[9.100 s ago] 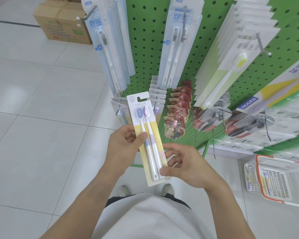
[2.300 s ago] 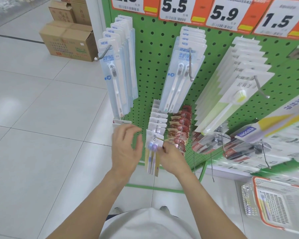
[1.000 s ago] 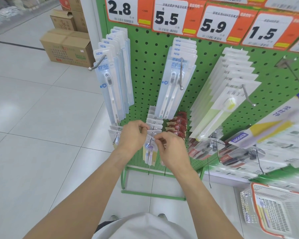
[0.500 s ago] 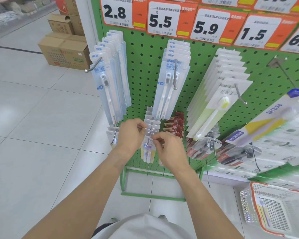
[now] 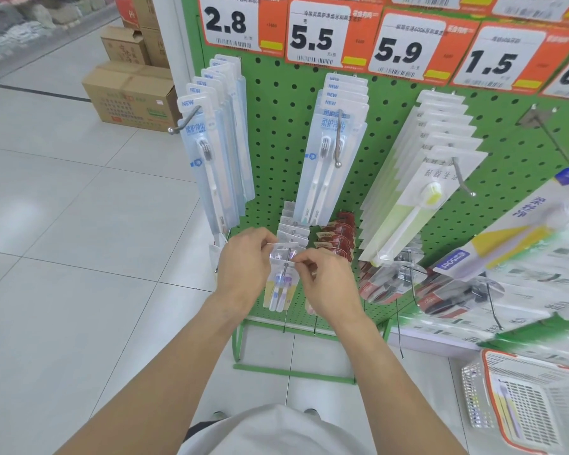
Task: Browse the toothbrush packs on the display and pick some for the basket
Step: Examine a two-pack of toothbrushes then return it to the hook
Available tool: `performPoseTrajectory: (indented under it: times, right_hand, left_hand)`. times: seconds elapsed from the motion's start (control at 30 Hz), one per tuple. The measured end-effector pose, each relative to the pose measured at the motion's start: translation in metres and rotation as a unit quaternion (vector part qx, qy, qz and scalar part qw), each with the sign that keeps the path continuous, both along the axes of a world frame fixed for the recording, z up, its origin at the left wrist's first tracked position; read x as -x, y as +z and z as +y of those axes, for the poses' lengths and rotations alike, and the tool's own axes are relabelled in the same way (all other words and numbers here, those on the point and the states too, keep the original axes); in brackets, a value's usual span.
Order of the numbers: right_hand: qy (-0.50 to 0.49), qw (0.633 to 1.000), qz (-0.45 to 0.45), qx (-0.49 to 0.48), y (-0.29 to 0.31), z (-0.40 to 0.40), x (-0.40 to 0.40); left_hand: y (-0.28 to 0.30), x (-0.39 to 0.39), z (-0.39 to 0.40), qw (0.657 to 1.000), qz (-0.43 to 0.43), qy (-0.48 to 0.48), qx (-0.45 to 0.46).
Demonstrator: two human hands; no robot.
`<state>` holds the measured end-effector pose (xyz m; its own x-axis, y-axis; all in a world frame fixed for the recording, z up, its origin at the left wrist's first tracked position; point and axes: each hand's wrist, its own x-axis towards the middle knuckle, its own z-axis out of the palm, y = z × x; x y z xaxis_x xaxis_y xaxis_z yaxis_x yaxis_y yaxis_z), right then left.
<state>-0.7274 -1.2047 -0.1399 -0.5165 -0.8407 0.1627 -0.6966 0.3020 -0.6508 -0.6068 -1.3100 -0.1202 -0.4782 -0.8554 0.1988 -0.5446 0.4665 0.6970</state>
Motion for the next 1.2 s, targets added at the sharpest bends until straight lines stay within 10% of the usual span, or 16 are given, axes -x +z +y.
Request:
performPoseTrajectory:
  times: [1.2]
  right_hand:
    - [-0.059, 0.998, -0.007, -0.006, 0.005, -0.007, -0.014]
  left_hand:
    - [-0.003, -0.031, 0.036, 0.97, 0.186, 0.159, 0.007]
